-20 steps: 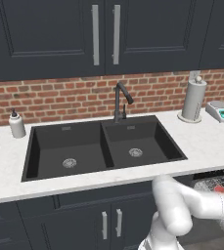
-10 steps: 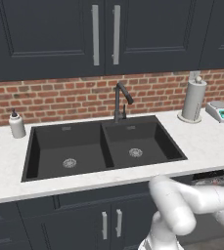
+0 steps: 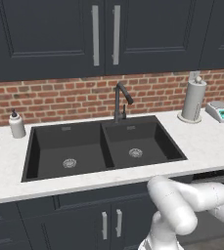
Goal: Pick up the cup and bowl from the counter, place them in the dishwasher, and close the dishwasher door.
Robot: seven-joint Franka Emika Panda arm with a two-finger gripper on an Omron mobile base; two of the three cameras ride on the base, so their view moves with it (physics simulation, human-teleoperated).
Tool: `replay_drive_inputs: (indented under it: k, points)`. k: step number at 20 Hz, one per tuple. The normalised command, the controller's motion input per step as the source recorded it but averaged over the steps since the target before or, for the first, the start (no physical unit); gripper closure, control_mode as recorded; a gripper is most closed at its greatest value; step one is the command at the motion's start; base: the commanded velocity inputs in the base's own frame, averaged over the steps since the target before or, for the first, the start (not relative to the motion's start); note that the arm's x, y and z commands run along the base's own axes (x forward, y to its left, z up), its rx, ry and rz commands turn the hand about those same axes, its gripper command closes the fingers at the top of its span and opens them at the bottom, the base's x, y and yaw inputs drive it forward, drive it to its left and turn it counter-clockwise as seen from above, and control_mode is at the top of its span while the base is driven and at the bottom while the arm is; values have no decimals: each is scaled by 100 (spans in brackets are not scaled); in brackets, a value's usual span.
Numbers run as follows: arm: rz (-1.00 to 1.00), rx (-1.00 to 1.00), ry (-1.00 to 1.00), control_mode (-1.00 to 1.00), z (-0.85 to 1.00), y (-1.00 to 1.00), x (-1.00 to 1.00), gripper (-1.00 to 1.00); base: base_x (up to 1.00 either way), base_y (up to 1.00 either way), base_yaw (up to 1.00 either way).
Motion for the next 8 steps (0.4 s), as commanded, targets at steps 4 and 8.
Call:
replay_drive_inputs:
  k: [4,8]
  points:
    - [6,0,12,-100,-100,67,100,-100,0,0,0]
    - [1,-1,15,-100,-100,56,100,-100,0,0,0]
